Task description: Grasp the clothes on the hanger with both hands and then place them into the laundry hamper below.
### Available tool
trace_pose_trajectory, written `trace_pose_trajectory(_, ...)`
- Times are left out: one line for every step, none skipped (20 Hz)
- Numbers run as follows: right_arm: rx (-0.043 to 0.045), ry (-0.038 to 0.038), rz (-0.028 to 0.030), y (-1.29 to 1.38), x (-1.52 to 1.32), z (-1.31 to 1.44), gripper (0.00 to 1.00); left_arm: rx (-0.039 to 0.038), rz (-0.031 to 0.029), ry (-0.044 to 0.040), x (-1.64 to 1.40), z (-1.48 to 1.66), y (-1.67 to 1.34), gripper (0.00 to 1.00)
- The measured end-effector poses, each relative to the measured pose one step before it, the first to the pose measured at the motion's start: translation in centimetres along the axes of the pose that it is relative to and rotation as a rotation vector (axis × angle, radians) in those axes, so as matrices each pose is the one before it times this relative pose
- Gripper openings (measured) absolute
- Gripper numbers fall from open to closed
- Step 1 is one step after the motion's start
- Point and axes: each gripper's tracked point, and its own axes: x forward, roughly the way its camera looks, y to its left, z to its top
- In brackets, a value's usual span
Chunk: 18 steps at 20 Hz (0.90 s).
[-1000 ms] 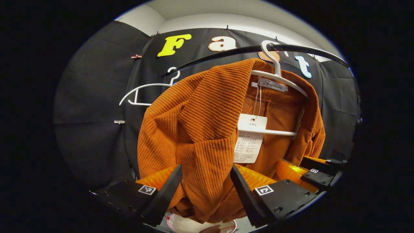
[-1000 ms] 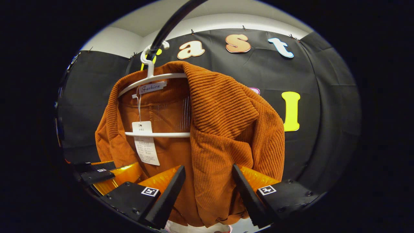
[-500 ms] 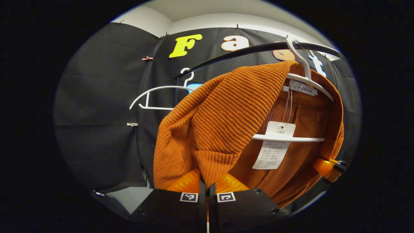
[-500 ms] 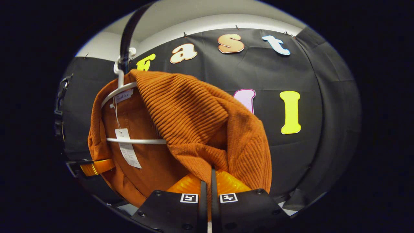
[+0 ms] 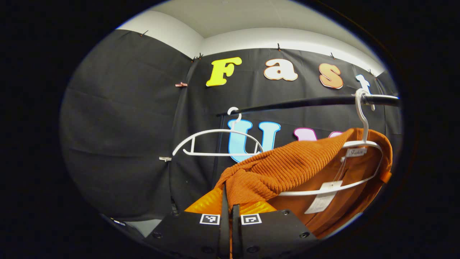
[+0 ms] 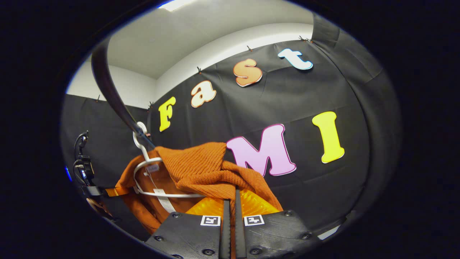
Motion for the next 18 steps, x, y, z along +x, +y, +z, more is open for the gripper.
trace_pose_trajectory(0.01150,-0.01741,0.00161,-0.218,0.482,0.721,0.05,0.00420,0.00029,-0.02168,0.318,0.740,0.023,0.07)
trace_pose_trajectory(0.01270,-0.01633,0.00279,-0.296,0.563,0.812,0.09,0.00909,0.00314,-0.01059,0.513,0.601,0.141,0.07)
trace_pose_trajectory(0.01507,-0.01689,0.00427,0.028,0.276,0.775,0.05,0.01081,0.00135,-0.00968,0.506,0.342,0.115,0.07)
trace_pose_trajectory(0.01147,-0.01999,0.00291,0.034,0.278,0.984,0.09,0.00991,-0.00034,-0.01359,0.430,0.667,0.145,0.07)
trace_pose_trajectory(0.00251,-0.02020,0.00254,0.034,0.365,0.992,0.09,0.01090,-0.00130,-0.01897,0.408,0.677,0.251,0.07)
trace_pose_trajectory(-0.01230,-0.01584,0.00223,0.047,0.589,0.882,0.13,0.02131,-0.00126,-0.01880,0.549,0.761,0.203,0.07)
trace_pose_trajectory(-0.02804,-0.02013,-0.00068,-0.127,0.639,0.930,0.09,0.03203,0.00236,-0.01665,0.722,0.456,0.255,0.07)
trace_pose_trajectory(-0.03526,-0.01076,-0.00002,-0.107,0.714,0.686,0.09,0.03542,-0.00161,-0.01251,0.773,0.366,0.266,0.07)
trace_pose_trajectory(-0.03174,0.00176,0.00698,0.075,0.652,0.186,0.09,0.03406,-0.01215,-0.00957,0.796,0.010,0.133,0.07)
trace_pose_trajectory(-0.02780,0.00840,0.00651,0.026,0.730,-0.035,0.05,0.02794,-0.01931,-0.00490,0.774,0.008,0.035,0.07)
trace_pose_trajectory(-0.02597,0.00922,0.00589,-0.020,0.581,-0.256,0.09,0.01958,-0.01766,0.00815,0.664,-0.411,0.217,0.07)
trace_pose_trajectory(-0.03116,0.00611,0.00588,-0.004,0.299,-0.196,0.09,0.00383,-0.02756,0.01356,0.683,-0.450,0.075,0.07)
trace_pose_trajectory(-0.03977,-0.00008,0.00357,-0.382,0.318,-0.181,0.09,-0.01031,-0.04004,0.02302,0.624,-0.798,-0.158,0.08)
trace_pose_trajectory(-0.01470,0.00533,-0.00207,-0.528,0.511,-0.423,0.14,-0.02407,-0.04606,0.03690,0.785,-0.991,-0.453,0.07)
trace_pose_trajectory(0.02093,0.01324,0.00143,-0.396,0.426,-0.693,0.09,-0.01987,-0.04575,0.04130,0.776,-1.147,-0.450,0.07)
trace_pose_trajectory(0.03608,0.01718,0.00067,-0.322,0.450,-0.868,0.09,-0.01315,-0.04345,0.03515,0.895,-0.879,-0.453,0.05)
trace_pose_trajectory(0.02964,0.02215,-0.00221,-0.513,0.415,-0.970,0.09,-0.01619,-0.03611,0.02400,0.783,-0.794,-0.290,0.07)
trace_pose_trajectory(0.01568,0.02612,-0.00649,-0.657,0.142,-1.066,0.09,-0.01677,-0.02554,0.01805,0.548,-0.824,-0.302,0.07)
